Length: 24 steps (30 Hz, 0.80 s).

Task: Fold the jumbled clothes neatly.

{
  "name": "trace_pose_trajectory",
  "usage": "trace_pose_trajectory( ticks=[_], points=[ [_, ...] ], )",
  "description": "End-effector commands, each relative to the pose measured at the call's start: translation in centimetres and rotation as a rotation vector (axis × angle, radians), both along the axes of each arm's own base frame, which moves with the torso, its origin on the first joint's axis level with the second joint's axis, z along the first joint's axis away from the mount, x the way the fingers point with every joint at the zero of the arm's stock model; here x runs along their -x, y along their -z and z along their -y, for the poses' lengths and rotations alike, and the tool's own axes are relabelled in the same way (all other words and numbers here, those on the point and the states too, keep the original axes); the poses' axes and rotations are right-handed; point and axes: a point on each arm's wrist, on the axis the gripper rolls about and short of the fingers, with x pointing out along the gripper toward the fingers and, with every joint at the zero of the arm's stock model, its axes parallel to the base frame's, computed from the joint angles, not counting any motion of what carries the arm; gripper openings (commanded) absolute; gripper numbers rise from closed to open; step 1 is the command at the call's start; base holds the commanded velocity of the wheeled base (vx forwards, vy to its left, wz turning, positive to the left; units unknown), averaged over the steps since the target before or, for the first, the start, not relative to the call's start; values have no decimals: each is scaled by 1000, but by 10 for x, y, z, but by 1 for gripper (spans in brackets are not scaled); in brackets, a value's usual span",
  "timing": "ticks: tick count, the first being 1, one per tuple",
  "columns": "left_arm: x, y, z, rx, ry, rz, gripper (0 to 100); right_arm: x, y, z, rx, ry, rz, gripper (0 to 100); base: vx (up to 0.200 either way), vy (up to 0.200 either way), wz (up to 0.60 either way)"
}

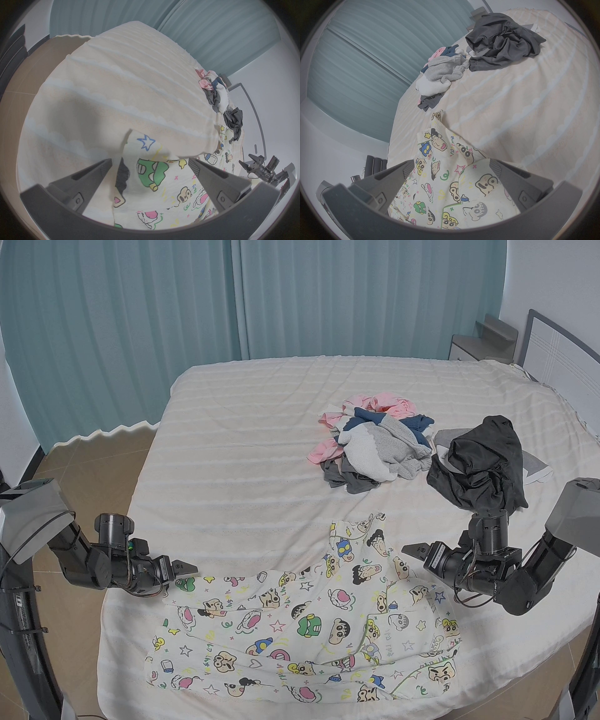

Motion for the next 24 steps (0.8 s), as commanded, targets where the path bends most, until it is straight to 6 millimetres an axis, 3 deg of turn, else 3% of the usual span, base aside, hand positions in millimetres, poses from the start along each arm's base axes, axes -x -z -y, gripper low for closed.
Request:
trace_pose_trajectory(
  ticks=[1,2,3,13,18,24],
  points=[
    [2,3,1,0,1,-11,100,-1,4,0,3,1,-8,100,0,0,0],
    [2,3,1,0,1,-11,100,-1,4,0,3,1,-8,100,0,0,0],
    [1,3,1,1,0,-10,0,-1,4,0,3,1,-10,100,0,0,0],
    [-3,3,-1,3,-8,-2,0,-14,7,0,4,8,9,100,0,0,0],
    [-10,-5,-3,18,-45,27,0,-22,6,-3,8,1,30,100,0,0,0],
    [-26,-20,-4,105,-176,89,0,-35,19,-9,53,-32,53,100,0,0,0]
  ],
)
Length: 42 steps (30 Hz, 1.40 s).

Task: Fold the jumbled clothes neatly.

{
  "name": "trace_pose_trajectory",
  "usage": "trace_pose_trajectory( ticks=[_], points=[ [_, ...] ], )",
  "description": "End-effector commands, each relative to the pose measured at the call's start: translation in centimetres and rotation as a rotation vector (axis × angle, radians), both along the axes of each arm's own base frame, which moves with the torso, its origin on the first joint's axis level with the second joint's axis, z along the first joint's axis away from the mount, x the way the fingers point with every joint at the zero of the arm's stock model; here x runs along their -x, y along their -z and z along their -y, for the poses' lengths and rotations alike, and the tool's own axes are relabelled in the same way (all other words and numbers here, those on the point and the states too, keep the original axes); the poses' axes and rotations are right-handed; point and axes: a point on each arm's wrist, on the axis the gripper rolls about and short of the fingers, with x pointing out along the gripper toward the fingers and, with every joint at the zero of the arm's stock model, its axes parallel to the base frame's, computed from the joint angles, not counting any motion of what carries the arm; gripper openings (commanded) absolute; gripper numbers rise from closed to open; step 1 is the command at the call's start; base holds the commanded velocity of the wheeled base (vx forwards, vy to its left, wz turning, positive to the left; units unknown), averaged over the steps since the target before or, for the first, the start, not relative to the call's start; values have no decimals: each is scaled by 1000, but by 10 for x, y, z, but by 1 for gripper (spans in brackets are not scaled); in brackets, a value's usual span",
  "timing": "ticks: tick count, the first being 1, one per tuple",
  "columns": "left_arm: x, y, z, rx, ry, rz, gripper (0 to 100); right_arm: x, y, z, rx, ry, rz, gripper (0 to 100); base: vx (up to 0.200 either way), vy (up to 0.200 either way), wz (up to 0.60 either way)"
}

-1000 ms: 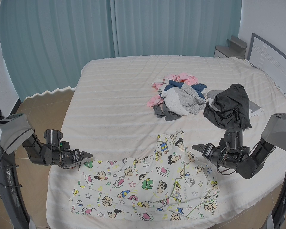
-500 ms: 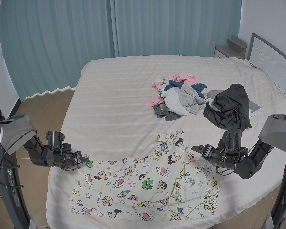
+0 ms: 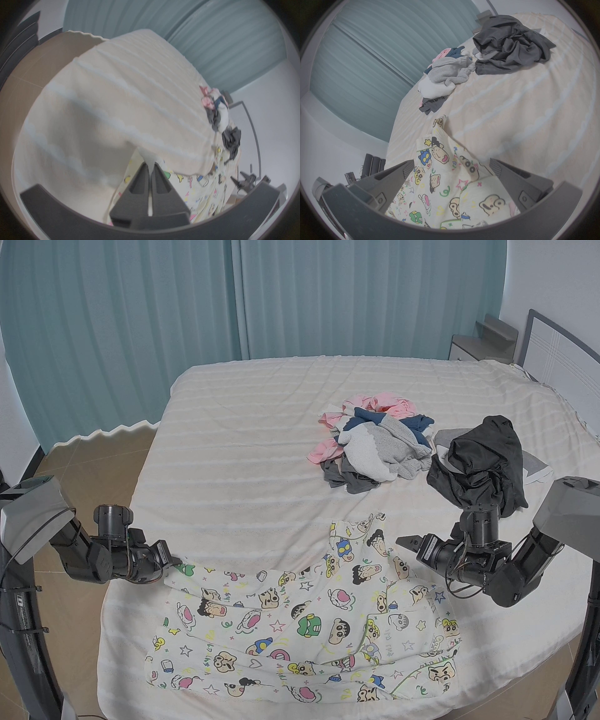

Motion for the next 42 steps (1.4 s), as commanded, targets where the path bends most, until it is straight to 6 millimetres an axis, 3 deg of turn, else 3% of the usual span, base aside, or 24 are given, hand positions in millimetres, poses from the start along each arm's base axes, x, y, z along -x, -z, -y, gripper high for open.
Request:
trace_pose_trajectory(
  ticks=[1,8,16,19,27,35,36,42],
  points=[
    [-12,-12,-2,20,-77,74,0,-12,16,-6,32,-26,17,100,0,0,0],
    [-23,-15,-3,39,-183,123,0,-24,28,-9,87,-73,134,100,0,0,0],
    [-45,-20,-1,93,-300,154,0,-34,30,-16,83,-102,157,100,0,0,0],
    [-52,-17,-1,96,-347,162,0,-39,39,-18,89,-112,150,100,0,0,0],
    [-55,-6,-3,87,-385,140,0,-40,46,-18,103,-155,132,100,0,0,0],
    [-57,-8,-4,122,-410,142,0,-46,57,-17,107,-153,109,100,0,0,0],
    [-57,-7,-5,122,-412,141,0,-46,59,-17,108,-153,103,0,0,0,0],
    [-57,-8,-5,122,-412,142,0,-44,72,-16,115,-156,70,0,0,0,0]
  ],
)
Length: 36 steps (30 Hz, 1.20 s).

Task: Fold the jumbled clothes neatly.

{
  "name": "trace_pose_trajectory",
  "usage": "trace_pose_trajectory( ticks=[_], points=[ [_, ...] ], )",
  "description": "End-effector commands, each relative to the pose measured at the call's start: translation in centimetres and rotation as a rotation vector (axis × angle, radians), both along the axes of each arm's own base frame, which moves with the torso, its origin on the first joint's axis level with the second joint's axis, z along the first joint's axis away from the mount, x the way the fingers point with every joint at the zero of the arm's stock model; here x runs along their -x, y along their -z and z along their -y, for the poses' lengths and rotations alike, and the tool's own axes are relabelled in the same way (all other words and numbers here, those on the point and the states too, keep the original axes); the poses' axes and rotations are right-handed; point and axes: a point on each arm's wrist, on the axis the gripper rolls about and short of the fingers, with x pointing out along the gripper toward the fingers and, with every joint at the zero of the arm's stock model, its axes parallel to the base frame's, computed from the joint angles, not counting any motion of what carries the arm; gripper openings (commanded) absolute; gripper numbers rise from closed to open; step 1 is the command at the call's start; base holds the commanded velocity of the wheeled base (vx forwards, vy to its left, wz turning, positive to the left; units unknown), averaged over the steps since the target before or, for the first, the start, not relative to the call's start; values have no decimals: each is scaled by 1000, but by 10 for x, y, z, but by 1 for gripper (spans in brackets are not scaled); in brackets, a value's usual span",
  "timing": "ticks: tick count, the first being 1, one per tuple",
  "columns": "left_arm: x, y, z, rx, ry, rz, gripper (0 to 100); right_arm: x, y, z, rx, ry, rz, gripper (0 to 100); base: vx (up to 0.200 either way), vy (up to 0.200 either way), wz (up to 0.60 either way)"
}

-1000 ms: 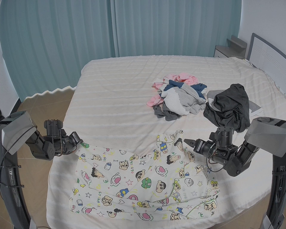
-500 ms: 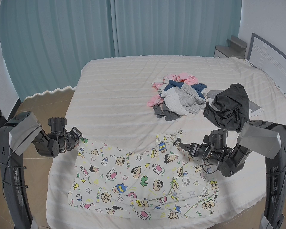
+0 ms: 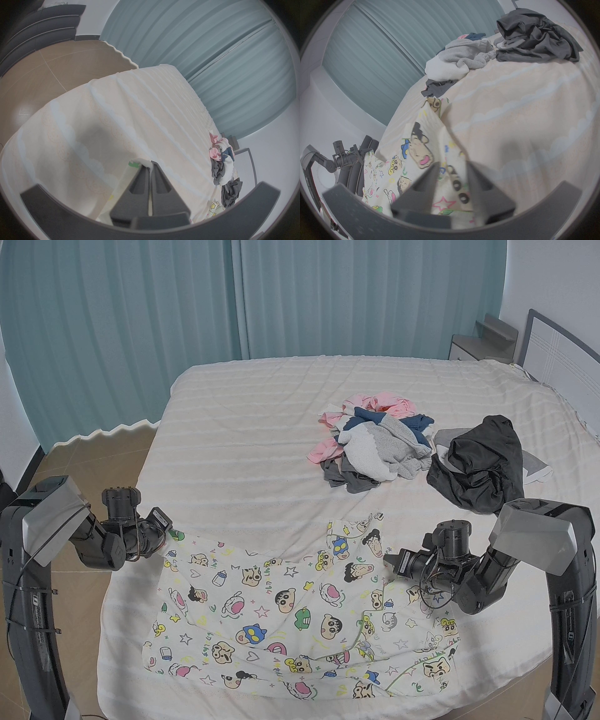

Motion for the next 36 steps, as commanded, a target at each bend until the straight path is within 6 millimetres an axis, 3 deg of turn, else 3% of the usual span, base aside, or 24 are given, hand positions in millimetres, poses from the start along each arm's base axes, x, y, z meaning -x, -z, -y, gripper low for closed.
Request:
trace_pose_trajectory(
  ticks=[1,9,16,26,36],
  points=[
    [0,1,0,1,-1,-2,0,1,10,1,6,2,-22,0,0,0,0],
    [1,1,-1,-9,-12,-4,0,-3,-2,17,0,51,8,0,0,0,0],
    [0,0,-2,-28,-29,1,0,8,-17,30,-8,79,14,0,0,0,0],
    [-2,-2,-2,-69,-34,30,0,13,-18,50,-10,145,56,0,0,0,0],
    [-6,7,-4,-101,-95,82,0,13,-23,51,-29,154,143,0,0,0,0]
  ],
)
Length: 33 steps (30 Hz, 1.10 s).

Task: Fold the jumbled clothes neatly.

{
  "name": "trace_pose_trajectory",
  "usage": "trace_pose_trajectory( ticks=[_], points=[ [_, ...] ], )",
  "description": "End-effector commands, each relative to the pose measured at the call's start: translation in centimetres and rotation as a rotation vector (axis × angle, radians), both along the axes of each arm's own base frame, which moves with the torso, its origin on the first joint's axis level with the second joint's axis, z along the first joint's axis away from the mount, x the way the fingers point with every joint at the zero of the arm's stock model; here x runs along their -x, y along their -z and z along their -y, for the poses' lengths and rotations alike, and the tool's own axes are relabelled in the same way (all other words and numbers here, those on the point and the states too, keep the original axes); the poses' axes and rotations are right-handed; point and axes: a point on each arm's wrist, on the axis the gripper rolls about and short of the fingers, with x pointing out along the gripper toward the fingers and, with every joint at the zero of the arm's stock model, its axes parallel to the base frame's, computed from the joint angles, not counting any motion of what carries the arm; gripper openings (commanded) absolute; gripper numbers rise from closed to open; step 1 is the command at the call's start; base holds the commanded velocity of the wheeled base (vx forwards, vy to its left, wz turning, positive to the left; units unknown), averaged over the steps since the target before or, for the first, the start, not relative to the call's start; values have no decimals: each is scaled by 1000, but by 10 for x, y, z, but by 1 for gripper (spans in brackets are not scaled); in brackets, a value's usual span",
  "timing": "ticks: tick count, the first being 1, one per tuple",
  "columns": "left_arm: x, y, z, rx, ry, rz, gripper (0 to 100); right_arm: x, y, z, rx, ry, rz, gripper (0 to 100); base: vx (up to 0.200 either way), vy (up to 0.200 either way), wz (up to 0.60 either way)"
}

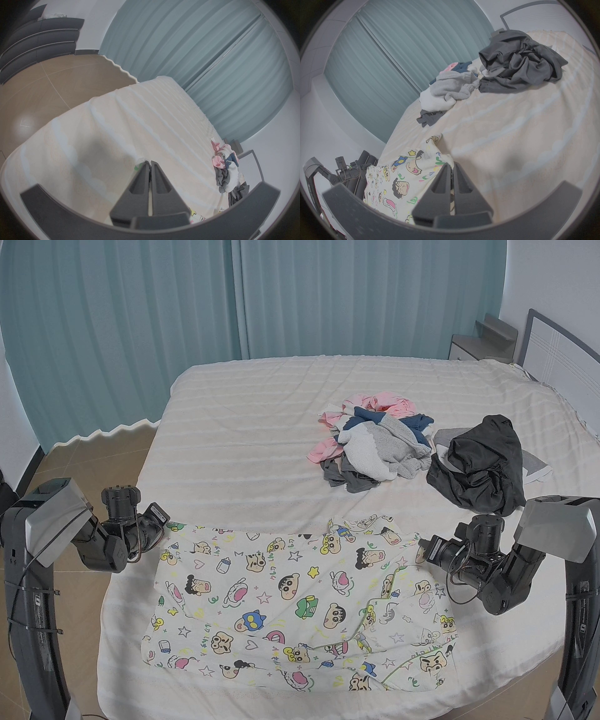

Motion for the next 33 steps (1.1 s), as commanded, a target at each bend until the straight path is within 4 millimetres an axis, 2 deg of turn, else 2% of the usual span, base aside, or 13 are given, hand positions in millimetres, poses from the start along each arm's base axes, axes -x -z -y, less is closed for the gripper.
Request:
trace_pose_trajectory(
  ticks=[1,10,17,18,21,27,33],
  points=[
    [-2,11,-1,-5,-13,1,0,0,0,-1,-3,0,21,0,0,0,0],
    [-4,8,-2,-16,-48,48,0,1,-6,-6,-11,-2,98,0,0,0,0],
    [-3,-2,-4,10,-70,104,0,3,-8,-11,-20,2,107,0,0,0,0],
    [0,-8,-7,35,-75,111,0,6,-7,-12,-25,2,95,0,0,0,0],
    [5,-5,-7,56,-78,101,0,7,-7,-14,-33,-2,99,0,0,0,0],
    [9,-10,-12,112,-100,143,0,9,-7,-13,-40,1,129,0,0,0,0],
    [6,-18,-17,113,-106,202,0,11,7,-13,-27,3,92,0,0,0,0]
  ],
)
